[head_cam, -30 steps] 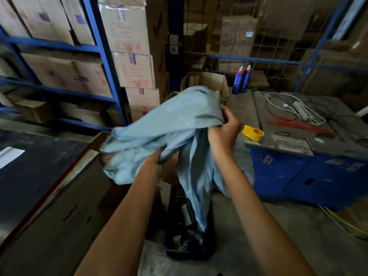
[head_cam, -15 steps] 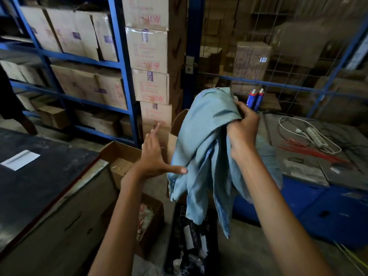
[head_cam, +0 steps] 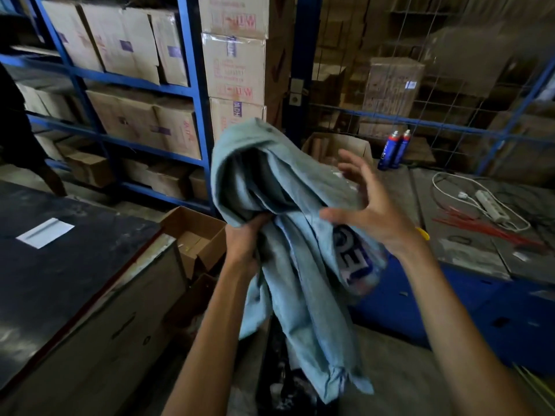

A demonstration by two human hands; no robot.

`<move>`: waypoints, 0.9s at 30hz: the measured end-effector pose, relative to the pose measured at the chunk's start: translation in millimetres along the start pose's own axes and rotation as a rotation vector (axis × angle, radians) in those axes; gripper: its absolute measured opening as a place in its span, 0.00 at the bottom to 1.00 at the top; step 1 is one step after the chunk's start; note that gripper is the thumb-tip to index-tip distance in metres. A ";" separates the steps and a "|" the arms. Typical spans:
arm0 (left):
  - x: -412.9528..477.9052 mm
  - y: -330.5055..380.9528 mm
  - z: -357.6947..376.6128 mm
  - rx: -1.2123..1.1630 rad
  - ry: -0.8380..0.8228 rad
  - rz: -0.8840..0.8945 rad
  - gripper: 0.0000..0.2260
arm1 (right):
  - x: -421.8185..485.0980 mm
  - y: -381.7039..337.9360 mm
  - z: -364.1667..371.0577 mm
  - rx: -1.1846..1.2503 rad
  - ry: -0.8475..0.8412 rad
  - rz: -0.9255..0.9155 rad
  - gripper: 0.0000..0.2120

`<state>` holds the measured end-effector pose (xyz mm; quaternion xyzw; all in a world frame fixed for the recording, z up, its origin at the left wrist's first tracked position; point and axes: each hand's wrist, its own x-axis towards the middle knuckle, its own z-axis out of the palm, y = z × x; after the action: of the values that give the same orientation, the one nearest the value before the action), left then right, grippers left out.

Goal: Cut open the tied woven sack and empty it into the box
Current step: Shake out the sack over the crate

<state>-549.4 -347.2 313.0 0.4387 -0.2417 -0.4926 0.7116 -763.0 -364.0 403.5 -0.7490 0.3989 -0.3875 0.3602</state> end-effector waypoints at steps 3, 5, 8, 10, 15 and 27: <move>9.6 15.6 -13.8 -0.111 -0.071 -0.169 0.31 | -2.7 40.5 37.3 -0.402 -0.133 0.141 0.73; 6.0 25.0 -17.5 -0.143 -0.114 -0.246 0.29 | -7.8 70.4 75.4 -0.185 -0.250 0.234 0.77; -0.6 38.1 -26.6 -0.213 -0.148 -0.318 0.12 | -29.3 94.1 133.2 0.183 -0.282 0.314 0.72; 7.7 40.9 -42.9 -0.233 -0.095 -0.321 0.14 | -46.6 84.1 166.1 0.303 -0.242 0.342 0.69; 15.9 40.2 -81.8 -0.157 0.185 -0.147 0.13 | -83.3 74.1 250.3 0.257 -0.206 0.417 0.68; 46.5 96.0 -224.9 0.374 0.258 0.201 0.55 | -46.3 30.6 320.3 0.065 0.195 0.398 0.28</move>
<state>-309.4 -290.3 279.7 0.5958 -0.2782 -0.3059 0.6885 -512.5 -262.6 223.0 -0.6024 0.5589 -0.3921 0.4135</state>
